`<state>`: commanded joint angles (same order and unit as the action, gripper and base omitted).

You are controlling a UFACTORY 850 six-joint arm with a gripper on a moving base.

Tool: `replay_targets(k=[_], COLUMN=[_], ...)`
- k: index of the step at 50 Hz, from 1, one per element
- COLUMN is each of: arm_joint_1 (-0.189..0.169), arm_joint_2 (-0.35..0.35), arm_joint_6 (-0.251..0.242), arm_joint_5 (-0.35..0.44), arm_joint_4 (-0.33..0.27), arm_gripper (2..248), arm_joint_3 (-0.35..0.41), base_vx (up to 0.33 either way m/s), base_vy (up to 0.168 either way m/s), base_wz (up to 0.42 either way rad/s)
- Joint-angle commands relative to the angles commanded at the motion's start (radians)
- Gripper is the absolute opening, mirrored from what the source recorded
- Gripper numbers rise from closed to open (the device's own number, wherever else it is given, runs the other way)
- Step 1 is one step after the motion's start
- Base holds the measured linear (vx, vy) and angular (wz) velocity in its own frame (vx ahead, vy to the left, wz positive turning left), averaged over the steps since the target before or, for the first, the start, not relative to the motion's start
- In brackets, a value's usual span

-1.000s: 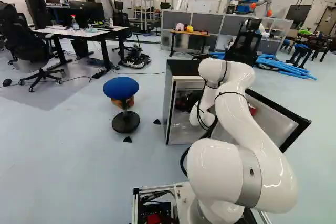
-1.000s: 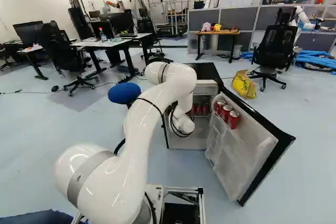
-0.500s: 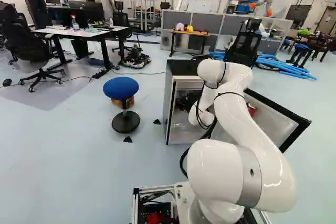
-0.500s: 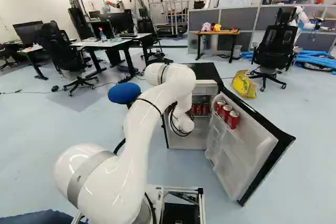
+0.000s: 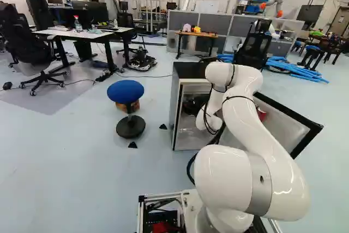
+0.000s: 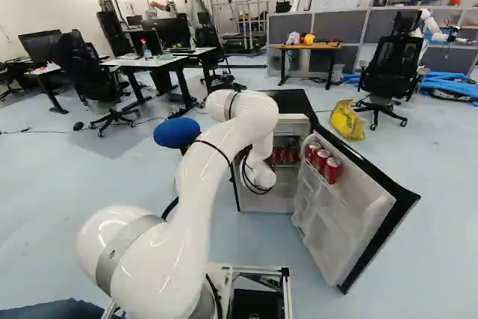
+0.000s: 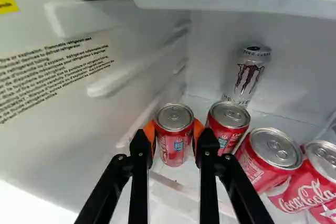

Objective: Grab a drink from the fridge

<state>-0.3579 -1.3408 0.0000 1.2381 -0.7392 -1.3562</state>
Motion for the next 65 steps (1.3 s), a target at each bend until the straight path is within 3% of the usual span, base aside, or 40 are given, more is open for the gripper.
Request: replay_targets(k=[26,65], arm_joint_1=[-0.011,-0.050], arm_joint_2=[0.040,0.265], arm_joint_6=[0.000,0.000], arm_joint_5=[0.000,0.000], arm_joint_4=[0.000,0.000], arm_gripper=[93,93], arm_joint_3=[0.078,0.377], base_vx=[0.000,0.000], base_vy=[0.000,0.000], base_wz=[0.000,0.000])
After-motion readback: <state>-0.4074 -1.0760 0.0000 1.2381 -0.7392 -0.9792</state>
